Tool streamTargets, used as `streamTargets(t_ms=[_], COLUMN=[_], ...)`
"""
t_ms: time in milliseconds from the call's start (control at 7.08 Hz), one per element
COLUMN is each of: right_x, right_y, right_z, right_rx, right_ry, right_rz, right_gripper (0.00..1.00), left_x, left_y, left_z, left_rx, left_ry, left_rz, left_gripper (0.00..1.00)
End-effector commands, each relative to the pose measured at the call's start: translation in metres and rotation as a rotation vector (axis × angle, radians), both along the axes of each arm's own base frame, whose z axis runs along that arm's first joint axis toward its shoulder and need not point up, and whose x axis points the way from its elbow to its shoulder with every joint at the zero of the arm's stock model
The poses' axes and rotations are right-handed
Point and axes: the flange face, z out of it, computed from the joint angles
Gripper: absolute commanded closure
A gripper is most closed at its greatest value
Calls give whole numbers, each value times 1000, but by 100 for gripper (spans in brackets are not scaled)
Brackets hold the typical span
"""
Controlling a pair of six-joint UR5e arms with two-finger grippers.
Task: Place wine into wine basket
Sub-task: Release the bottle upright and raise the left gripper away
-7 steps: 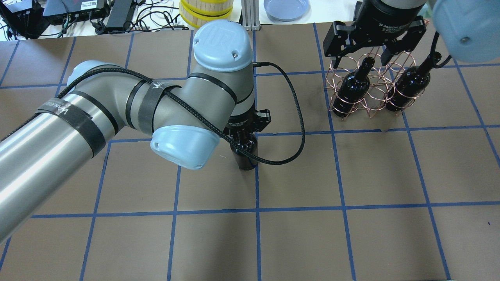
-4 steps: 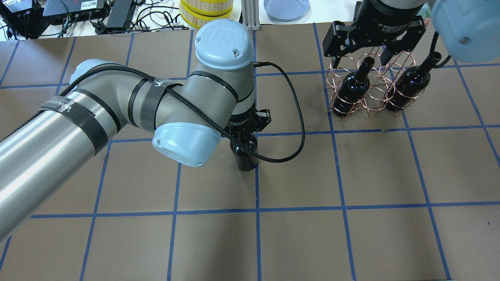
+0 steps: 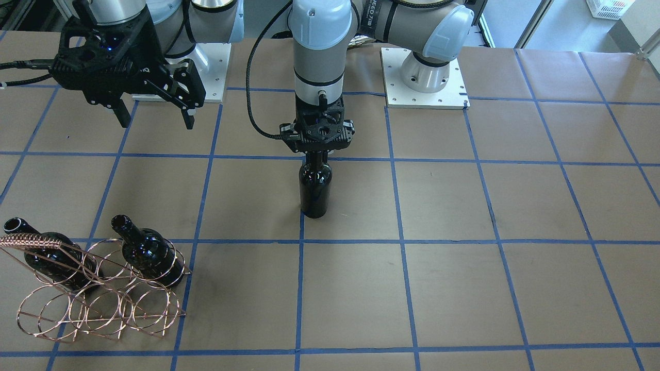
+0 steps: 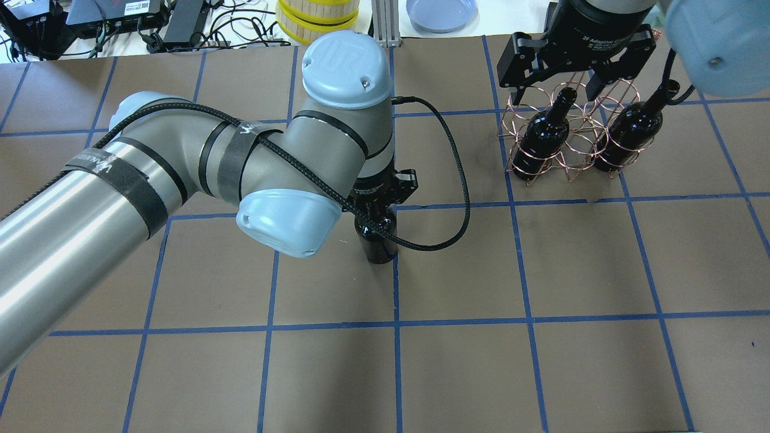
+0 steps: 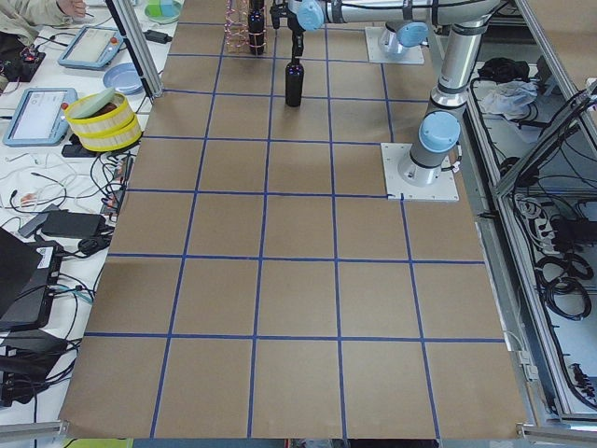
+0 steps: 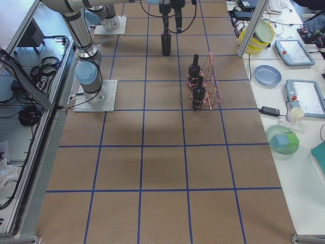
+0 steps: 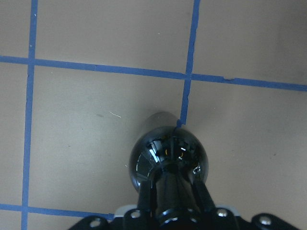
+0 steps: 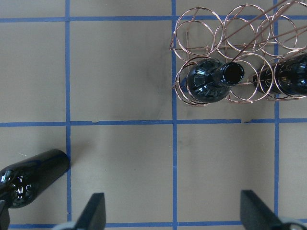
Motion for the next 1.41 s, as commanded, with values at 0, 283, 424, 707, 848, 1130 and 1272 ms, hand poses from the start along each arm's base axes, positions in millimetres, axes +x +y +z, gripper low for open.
streamTargets(t_ms=[0, 283, 424, 707, 848, 1130, 1272], right_x=[0, 0, 0, 0, 1, 1, 2], right_y=[0, 0, 1, 1, 2, -1, -2], right_z=[0, 0, 0, -2, -7, -12, -12], right_rx=[0, 1, 1, 4, 14, 19, 21], right_ry=[0, 0, 0, 0, -4, -11, -12], right_rz=[0, 1, 1, -2, 2, 36, 38], right_gripper=[0, 0, 0, 0, 0, 0, 0], left_x=[0, -1, -1, 28, 51, 148, 188], left_y=[-1, -2, -2, -30, -51, -87, -86], left_z=[-2, 1, 4, 59, 94, 128, 146], left_rx=[1, -12, -17, -100, -101, -98, -88], left_ry=[-1, 5, 8, 50, 90, 54, 48], left_rz=[0, 0, -2, 46, 51, -64, -31], left_gripper=[37, 30, 30, 26, 25, 21, 19])
